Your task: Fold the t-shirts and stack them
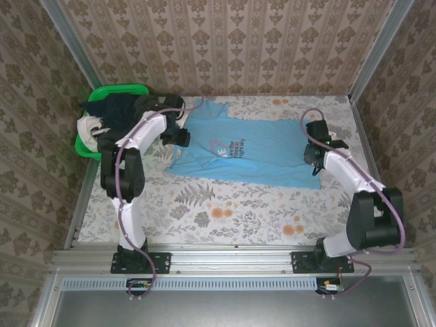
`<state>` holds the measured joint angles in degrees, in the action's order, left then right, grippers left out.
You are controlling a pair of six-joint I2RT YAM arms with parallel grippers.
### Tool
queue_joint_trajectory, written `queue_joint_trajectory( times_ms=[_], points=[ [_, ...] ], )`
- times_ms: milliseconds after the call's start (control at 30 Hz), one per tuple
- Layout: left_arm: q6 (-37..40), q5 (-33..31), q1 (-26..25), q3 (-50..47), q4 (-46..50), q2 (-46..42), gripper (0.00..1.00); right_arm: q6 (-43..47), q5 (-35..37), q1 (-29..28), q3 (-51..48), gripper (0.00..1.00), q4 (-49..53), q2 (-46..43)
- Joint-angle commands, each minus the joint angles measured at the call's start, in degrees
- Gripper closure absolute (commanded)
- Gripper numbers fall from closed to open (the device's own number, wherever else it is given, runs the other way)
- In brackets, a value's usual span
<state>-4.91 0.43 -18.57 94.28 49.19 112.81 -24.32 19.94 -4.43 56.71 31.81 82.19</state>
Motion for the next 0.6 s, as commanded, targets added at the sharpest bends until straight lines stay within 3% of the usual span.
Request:
queue_joint_trajectory(
  times_ms=[0,67,233,567],
  points=[
    [-2.75,5.23,-0.24,-9.85,-9.24,-7.32,0.51,-2.87,-9.8,-2.48,-3.47,0.6,-5.18,2.46],
    [-4.66,8.07,-0.19,-15.39,-13.14,-8.18,0.52,-3.67,-11.77,-2.56,-1.61,0.6,-4.34,7.75],
    [-5.9,10.13,-0.16,-24.98,-16.32,-7.45,0.56,-4.52,-5.45,-1.07,4.99,0.59,4.76,17.27],
    [-6.93,7.22,0.55,-34.21,-16.01,-9.12,0.65,-1.29,-11.29,4.78,6.17,0.54,5.57,21.33]
  ],
)
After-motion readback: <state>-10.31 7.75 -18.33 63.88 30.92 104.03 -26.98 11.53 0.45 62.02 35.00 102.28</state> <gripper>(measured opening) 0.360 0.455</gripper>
